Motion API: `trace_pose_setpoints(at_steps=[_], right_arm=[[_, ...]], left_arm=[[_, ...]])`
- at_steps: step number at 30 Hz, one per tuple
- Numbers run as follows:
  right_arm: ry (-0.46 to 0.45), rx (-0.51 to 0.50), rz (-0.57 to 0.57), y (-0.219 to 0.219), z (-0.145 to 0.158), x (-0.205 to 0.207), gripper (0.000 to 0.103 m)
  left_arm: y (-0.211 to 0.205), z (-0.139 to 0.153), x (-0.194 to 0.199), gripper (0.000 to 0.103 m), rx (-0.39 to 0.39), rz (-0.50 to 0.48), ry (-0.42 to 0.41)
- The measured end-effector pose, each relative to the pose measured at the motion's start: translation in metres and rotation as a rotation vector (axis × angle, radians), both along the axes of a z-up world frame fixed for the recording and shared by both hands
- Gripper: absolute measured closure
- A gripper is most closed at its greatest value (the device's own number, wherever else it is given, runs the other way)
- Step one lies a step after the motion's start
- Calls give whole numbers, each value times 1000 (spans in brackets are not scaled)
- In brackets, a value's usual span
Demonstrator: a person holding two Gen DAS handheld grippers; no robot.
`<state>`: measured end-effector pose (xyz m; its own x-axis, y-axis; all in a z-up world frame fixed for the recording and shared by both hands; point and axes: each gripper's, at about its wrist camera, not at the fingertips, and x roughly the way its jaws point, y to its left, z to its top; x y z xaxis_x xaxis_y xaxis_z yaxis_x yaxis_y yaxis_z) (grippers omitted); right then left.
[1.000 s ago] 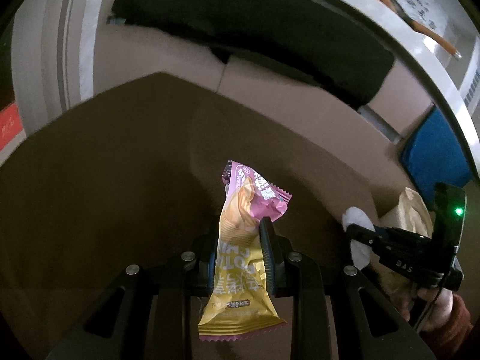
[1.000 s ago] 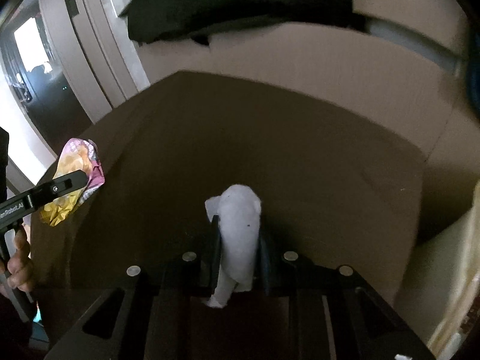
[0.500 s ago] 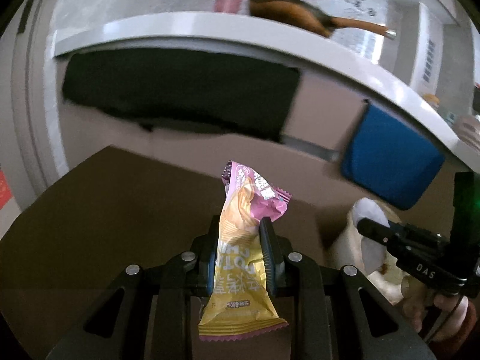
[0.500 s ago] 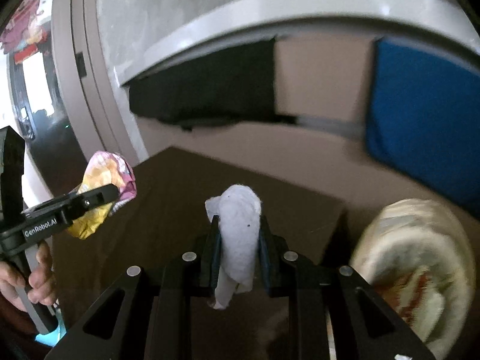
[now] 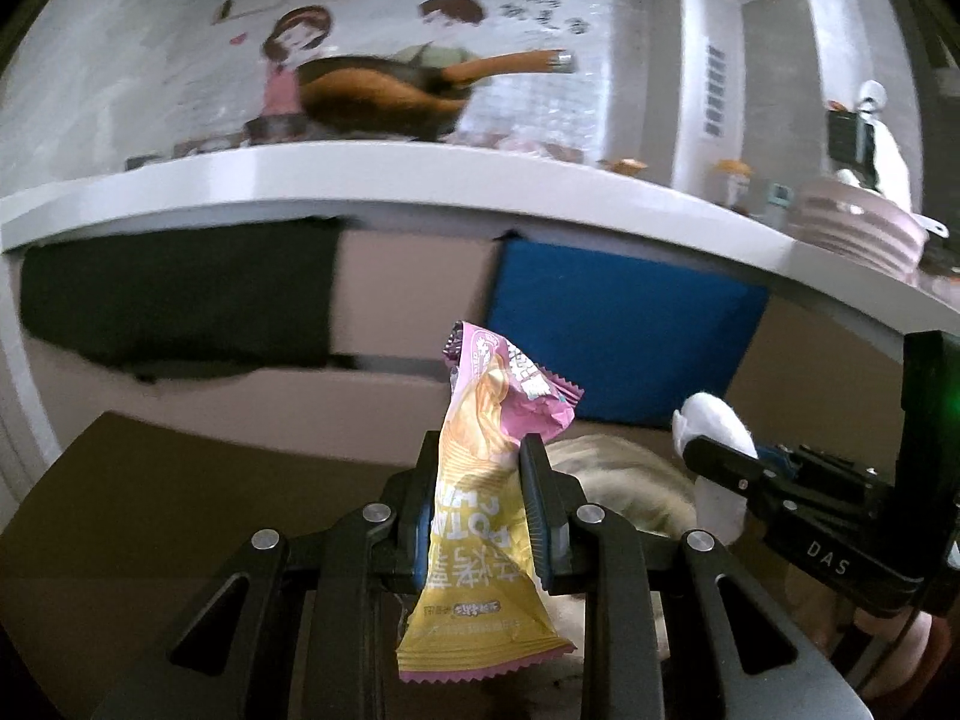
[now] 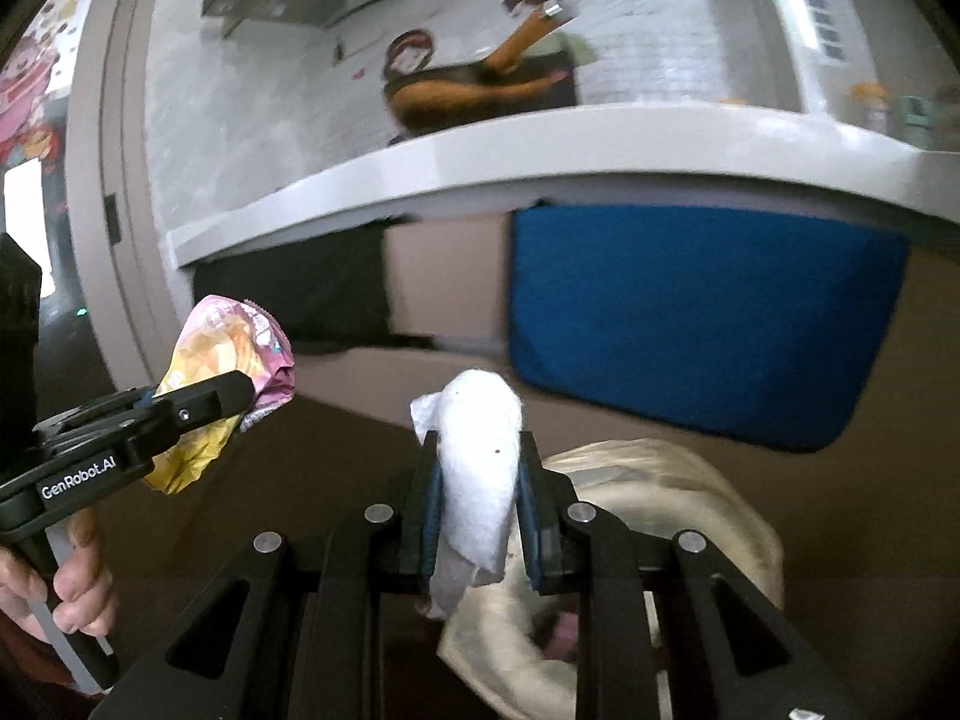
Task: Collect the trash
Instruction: 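Carry the tissue and wrapper up over the bin, then lower both items into the bin and open both grippers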
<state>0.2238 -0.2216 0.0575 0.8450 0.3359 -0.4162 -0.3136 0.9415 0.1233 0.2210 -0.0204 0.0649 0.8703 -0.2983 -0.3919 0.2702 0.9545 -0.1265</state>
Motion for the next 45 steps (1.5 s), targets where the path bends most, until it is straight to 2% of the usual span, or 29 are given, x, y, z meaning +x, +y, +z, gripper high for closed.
trace_pose_setpoints(at_steps=[5,10,19,27,31,36,38,40,42,45], right_arm=[[-18,11,-70,-36,4,-7,83],[-4,12,-115,-63,-6,-5,82],[109,47,-130,-83,-51,23,82],[241,69,-127,-94,-97,50,81],[289,67,-129,-98,-115,62,81],[329,74,-138,-102,-131,69,79],[333,78,-141,-103,-135,71,72],[330,79,-145,-104,-136,71,63],[324,80,-153,-105,-135,70,59],[308,87,-159,-106,-131,70,55]], left_arm=[[-37,0,8,77,0,-46,10],[-63,-19,22,77,-2,-75,64],[-90,-73,55,77,10,-113,200],[-107,-135,92,77,25,-131,386],[-111,-152,105,77,18,-131,439],[-115,-160,112,75,-5,-143,459],[-112,-160,117,70,-33,-161,466],[-109,-161,119,60,-70,-178,479],[-106,-159,121,54,-103,-193,491],[-105,-155,120,53,-103,-199,488]])
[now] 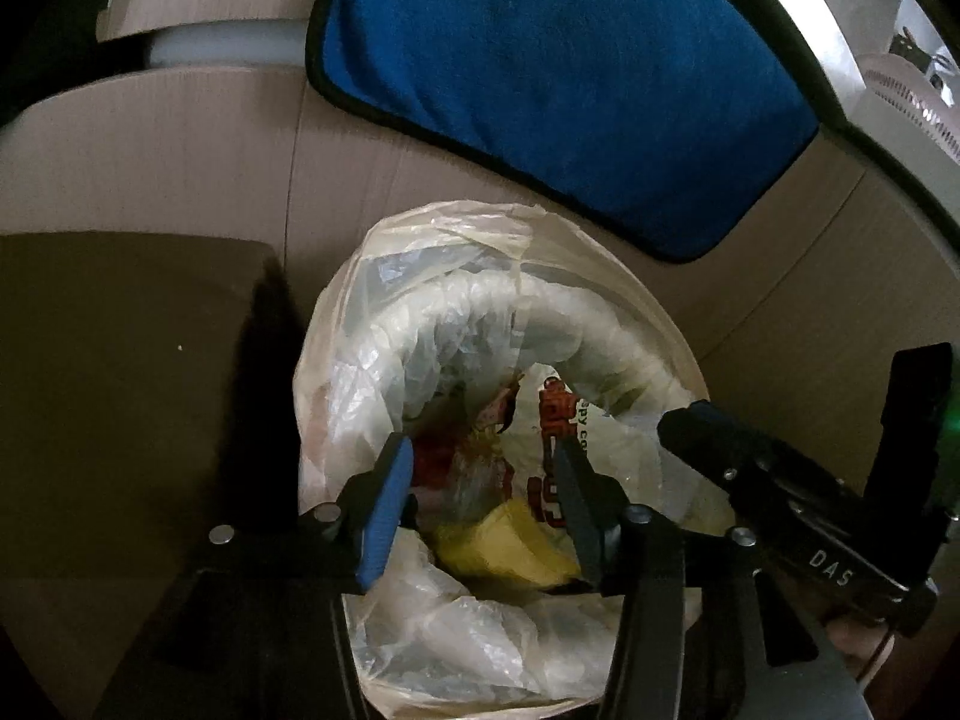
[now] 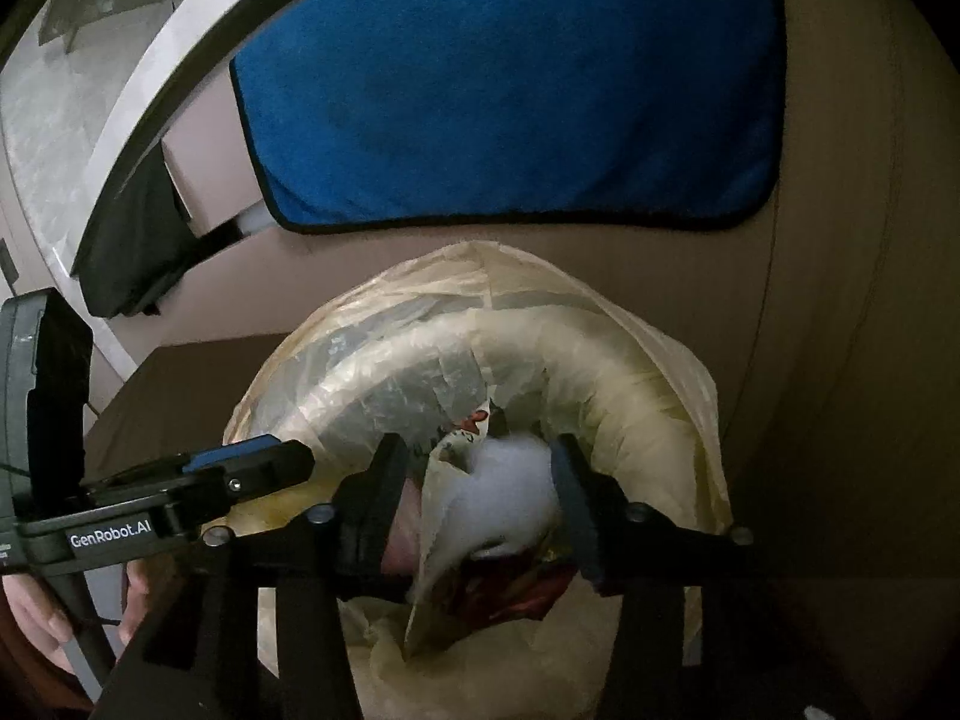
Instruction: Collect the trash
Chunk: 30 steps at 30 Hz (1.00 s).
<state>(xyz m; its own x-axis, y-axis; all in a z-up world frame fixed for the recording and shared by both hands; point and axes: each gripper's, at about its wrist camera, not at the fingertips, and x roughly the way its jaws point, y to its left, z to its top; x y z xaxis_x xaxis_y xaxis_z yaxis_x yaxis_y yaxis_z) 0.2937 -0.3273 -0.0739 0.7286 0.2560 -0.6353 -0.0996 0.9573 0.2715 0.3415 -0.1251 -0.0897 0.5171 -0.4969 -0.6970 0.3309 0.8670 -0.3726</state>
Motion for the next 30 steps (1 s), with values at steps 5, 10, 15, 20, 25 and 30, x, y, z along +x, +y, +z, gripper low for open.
trace_pose_setpoints(at_steps=[5,10,15,20,25,30], right_arm=[[-41,17,-8,0,14,-8,51],[-73,33,-28,4,32,-24,51],[-121,81,18,21,50,-62,38],[-174,-9,59,54,66,-113,38],[-176,-124,31,86,76,-164,38],[-169,-133,19,109,74,-211,38]], left_arm=[[6,11,-7,53,17,17,-20],[21,24,-33,53,76,29,-67],[48,48,-87,53,150,95,-169],[74,72,-155,53,203,140,-258],[89,83,-213,53,260,166,-328],[106,80,-256,53,310,183,-343]])
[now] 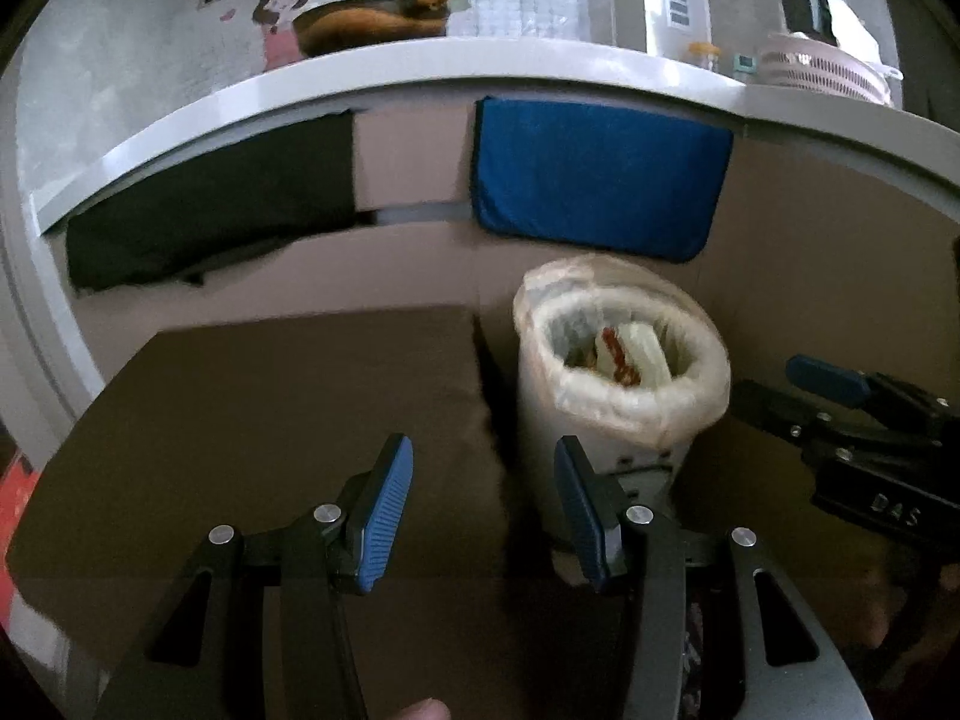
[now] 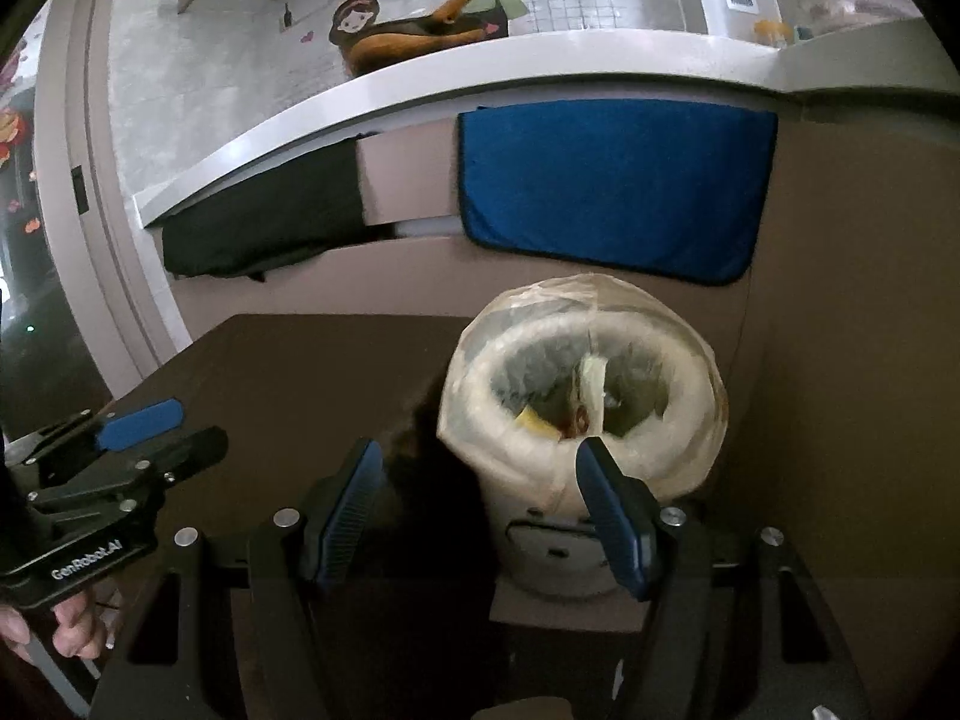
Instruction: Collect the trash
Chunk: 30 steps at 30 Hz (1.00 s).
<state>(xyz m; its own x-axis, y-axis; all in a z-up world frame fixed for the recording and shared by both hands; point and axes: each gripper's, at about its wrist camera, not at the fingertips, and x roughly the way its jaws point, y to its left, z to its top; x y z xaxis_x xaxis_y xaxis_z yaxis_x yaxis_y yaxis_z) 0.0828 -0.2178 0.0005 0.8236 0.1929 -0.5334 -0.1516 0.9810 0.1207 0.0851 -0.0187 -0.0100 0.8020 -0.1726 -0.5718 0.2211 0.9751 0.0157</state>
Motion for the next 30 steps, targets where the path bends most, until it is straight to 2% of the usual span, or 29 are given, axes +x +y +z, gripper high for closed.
trace_pose_setpoints(at_steps=[2,5,9,11,14,18,30], right_arm=[[-17,-16,-10,10,1,-19,38],[-37,4,-5,22,3,-45,38],[-67,28,19,38,3,-74,38],[-92,-17,22,49,3,-84,38],[-100,-39,19,57,5,-89,38],[-98,-3,20,56,8,-89,38],[-98,7,30,66,8,-97,38]], left_arm=[[10,-4,-7,53,-12,27,38],[21,-3,-17,53,-18,89,45],[32,5,-39,53,-8,144,-3],[37,12,-50,53,-21,162,-44],[44,20,-63,53,-25,195,-92],[47,21,-70,53,-15,196,-95],[58,27,-82,53,-16,231,-135]])
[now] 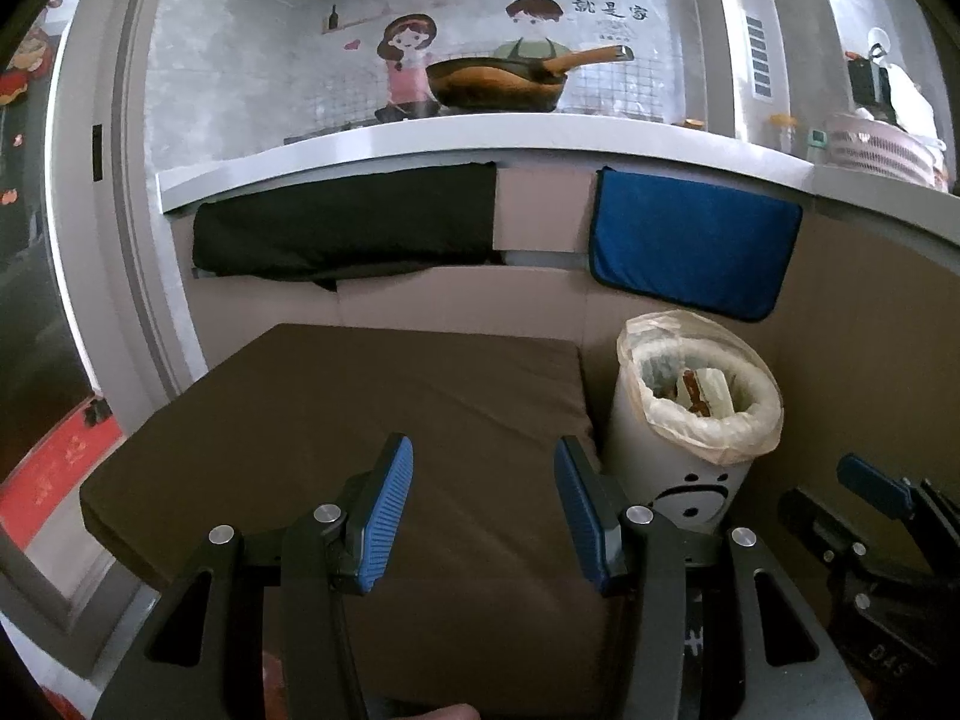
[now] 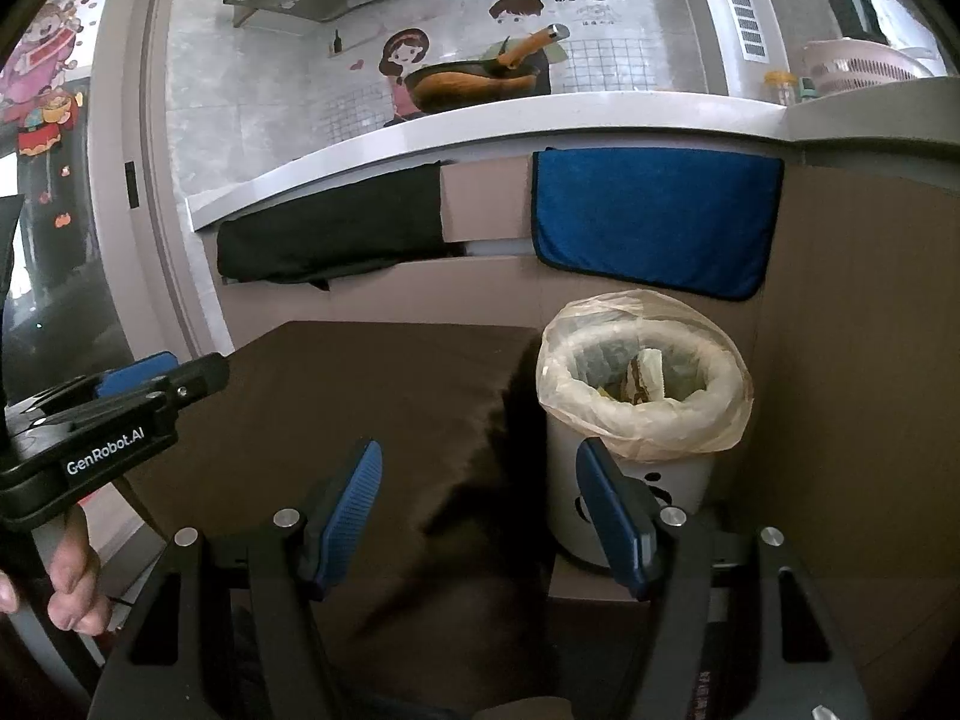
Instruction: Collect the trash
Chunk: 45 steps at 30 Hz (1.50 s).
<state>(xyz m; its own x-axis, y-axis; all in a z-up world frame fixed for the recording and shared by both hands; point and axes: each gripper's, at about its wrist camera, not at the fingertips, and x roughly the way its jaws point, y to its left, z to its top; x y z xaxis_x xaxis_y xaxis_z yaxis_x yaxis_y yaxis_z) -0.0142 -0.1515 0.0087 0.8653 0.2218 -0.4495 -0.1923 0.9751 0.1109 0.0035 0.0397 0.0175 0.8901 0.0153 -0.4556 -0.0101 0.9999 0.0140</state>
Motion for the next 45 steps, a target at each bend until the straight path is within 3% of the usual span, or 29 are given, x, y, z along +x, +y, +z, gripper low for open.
trace_pose_setpoints(at_steps=[45], right_arm=[[6,1,-13,0,-3,-2,38]], left_arm=[[-1,0,-2,53,10,16,-2]])
